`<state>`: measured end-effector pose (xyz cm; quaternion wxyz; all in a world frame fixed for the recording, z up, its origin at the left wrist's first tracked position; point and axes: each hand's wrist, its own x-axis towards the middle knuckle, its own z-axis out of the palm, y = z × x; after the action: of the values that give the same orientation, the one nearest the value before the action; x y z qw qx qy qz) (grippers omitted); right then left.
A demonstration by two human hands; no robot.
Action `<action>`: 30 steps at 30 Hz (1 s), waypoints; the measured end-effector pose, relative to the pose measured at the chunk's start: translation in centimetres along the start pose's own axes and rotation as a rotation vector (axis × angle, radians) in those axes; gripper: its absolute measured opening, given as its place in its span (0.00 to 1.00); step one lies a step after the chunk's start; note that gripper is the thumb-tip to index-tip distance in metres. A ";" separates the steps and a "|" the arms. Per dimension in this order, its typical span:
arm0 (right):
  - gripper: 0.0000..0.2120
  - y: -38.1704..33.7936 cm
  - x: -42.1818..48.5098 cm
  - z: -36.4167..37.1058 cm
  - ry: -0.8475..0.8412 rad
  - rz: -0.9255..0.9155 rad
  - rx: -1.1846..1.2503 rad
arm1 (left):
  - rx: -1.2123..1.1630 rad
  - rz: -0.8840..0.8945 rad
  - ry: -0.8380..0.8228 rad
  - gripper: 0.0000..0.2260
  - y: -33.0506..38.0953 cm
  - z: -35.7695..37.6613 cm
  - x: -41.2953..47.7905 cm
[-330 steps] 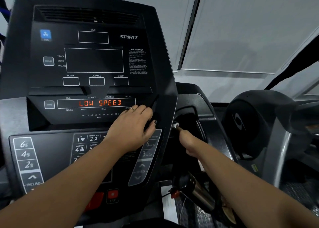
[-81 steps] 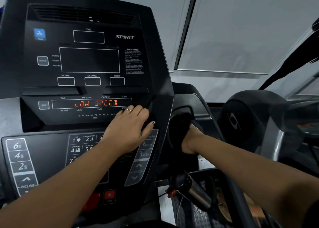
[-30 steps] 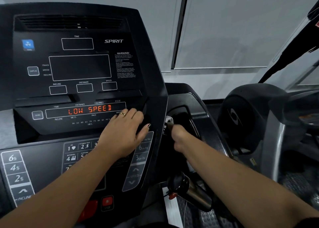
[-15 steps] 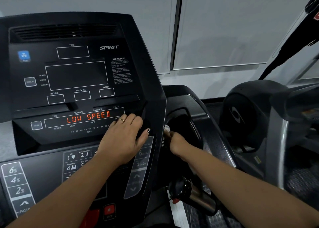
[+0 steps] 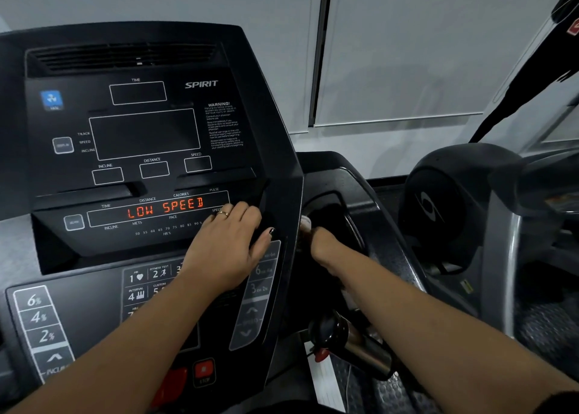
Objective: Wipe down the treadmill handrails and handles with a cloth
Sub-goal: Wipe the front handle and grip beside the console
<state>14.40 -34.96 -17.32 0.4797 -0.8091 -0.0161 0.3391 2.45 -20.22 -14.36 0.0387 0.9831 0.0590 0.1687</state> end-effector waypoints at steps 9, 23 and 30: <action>0.13 2.9 -0.8 -1.8 -0.085 -0.126 -0.585 | 0.004 -0.004 -0.006 0.15 0.1 0.0 -0.1; 0.32 0.2 4.2 -1.5 0.458 -0.099 -0.123 | -0.030 -0.017 -0.058 0.15 -0.2 -0.4 0.1; 0.30 -0.9 4.0 -0.9 0.389 -0.015 0.178 | -0.022 -0.019 -0.056 0.15 -0.1 -0.3 0.1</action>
<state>18.25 -33.75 -18.52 0.5459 -0.8135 0.1010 0.1731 2.41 -20.05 -14.02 0.0530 0.9864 0.0651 0.1416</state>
